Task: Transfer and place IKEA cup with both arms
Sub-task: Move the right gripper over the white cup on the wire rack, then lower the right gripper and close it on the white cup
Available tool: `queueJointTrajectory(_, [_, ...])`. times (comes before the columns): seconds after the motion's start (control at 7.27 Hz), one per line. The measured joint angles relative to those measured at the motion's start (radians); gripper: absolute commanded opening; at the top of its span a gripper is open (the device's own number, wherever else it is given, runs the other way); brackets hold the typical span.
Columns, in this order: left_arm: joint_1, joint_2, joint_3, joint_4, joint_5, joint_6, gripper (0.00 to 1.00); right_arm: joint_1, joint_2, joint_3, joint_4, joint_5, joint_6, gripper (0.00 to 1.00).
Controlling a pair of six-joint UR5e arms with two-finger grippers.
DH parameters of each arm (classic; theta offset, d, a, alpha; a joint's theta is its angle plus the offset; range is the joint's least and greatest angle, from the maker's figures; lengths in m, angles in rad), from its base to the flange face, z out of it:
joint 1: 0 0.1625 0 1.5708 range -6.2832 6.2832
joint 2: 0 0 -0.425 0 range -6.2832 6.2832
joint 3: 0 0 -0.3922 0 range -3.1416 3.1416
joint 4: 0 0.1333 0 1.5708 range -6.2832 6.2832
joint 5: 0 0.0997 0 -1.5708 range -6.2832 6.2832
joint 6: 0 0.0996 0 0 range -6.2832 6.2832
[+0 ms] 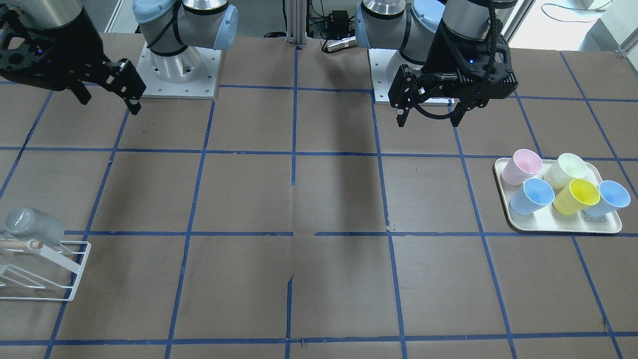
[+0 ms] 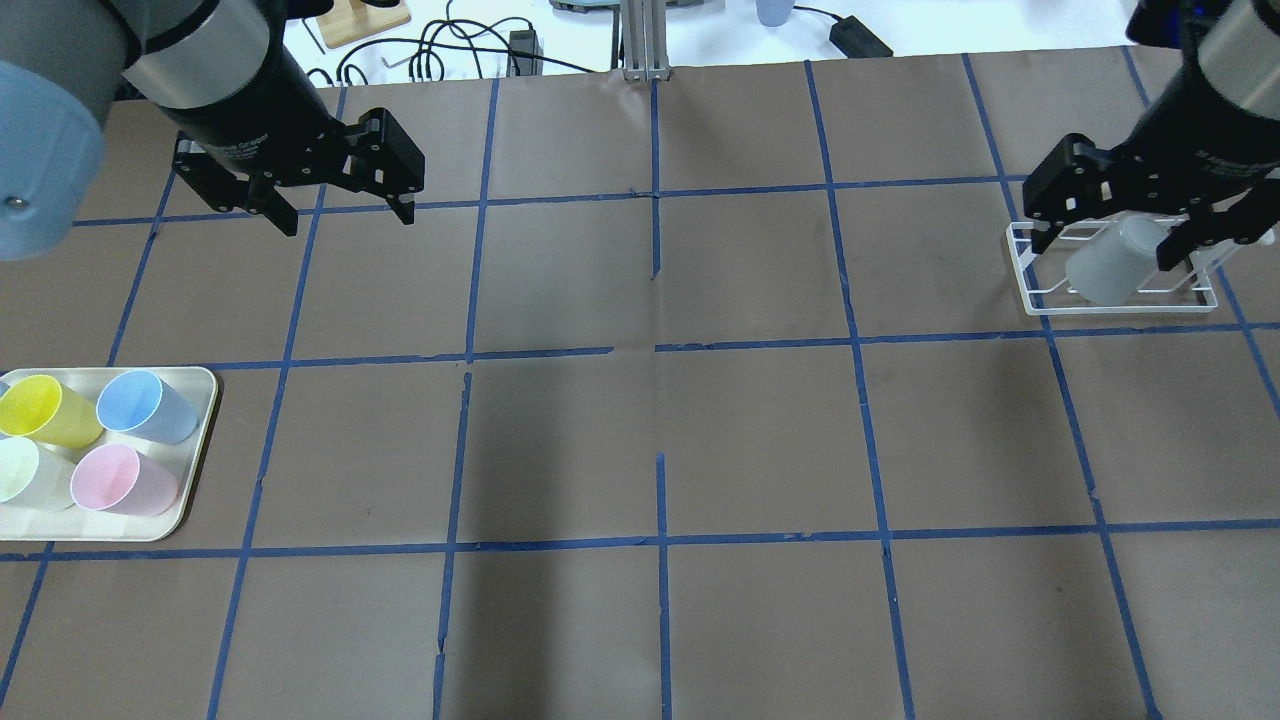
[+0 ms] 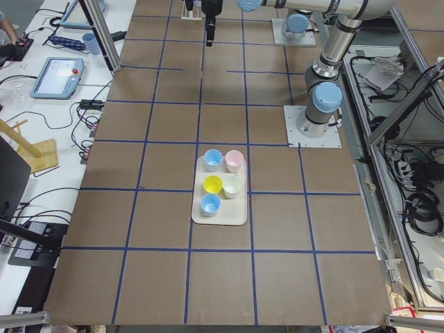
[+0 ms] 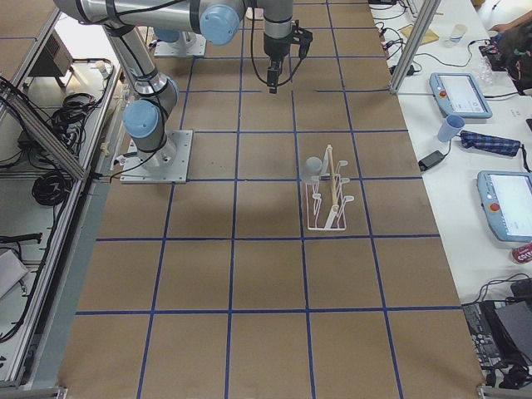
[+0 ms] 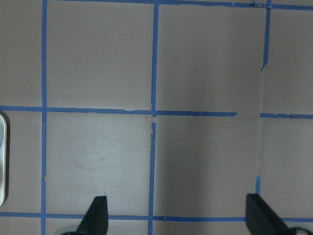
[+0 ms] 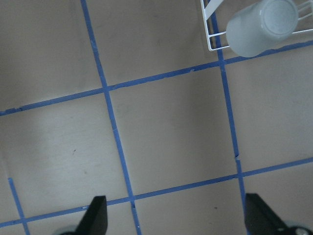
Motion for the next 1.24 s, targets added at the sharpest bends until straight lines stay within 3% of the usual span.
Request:
queueJointTrajectory(0.28, [0.000,-0.004,0.000,0.001,0.000,-0.008,1.00,-0.106,0.075,0.000,-0.088,0.000,-0.171,1.00])
queueJointTrajectory(0.69, [0.002,-0.006,0.001,0.001,0.002,-0.009,1.00,-0.140,0.220,-0.001,-0.277,-0.001,-0.283,0.97])
queueJointTrajectory(1.24, [0.006,-0.005,0.001,0.001,0.001,-0.006,1.00,-0.180,0.318,0.001,-0.340,0.005,-0.353,0.96])
